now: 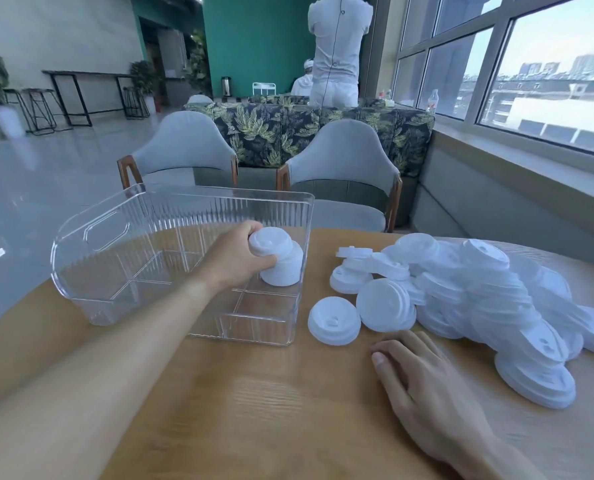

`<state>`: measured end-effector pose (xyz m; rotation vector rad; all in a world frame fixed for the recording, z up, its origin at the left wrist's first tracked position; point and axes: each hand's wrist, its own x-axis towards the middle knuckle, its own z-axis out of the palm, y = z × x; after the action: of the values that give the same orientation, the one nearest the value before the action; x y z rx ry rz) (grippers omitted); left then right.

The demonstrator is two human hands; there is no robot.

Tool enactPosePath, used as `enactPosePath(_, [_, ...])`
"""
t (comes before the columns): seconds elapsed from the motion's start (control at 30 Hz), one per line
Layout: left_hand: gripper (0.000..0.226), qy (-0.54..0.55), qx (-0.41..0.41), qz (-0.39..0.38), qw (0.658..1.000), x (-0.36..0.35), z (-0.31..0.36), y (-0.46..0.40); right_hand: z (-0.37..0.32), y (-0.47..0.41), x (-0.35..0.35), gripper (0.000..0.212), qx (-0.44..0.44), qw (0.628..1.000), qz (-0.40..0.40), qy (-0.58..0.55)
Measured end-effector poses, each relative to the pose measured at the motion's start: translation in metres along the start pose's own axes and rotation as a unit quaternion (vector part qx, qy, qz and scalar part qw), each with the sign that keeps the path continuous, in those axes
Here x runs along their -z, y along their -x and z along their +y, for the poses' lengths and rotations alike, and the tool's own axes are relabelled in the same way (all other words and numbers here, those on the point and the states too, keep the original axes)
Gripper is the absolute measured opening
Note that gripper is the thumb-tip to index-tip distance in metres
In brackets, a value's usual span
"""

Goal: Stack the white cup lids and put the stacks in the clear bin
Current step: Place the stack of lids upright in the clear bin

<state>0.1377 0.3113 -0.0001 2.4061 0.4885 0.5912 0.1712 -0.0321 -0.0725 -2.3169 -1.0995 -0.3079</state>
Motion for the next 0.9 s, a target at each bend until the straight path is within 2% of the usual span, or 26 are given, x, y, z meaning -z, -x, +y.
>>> enactPosePath(0.27, [0.062,0.013,0.003,-0.035,0.999,-0.012,-0.001,-0.017,0.001,-0.004,-0.002,0.031,-0.001,1.0,-0.005,-0.008])
enactPosePath(0.43, [0.079,0.017,0.004,-0.053,0.998,-0.011,0.002,-0.018,0.0,-0.005,-0.002,0.03,0.003,1.0,-0.004,-0.011])
enactPosePath(0.67, [0.062,0.004,0.0,-0.057,0.998,-0.012,0.0,-0.02,-0.001,-0.005,-0.001,0.027,0.002,1.0,-0.005,-0.013])
enactPosePath(0.9, [0.071,-0.004,-0.013,-0.07,0.997,-0.011,-0.004,-0.022,-0.002,-0.004,-0.001,0.032,-0.003,1.0,-0.006,-0.011])
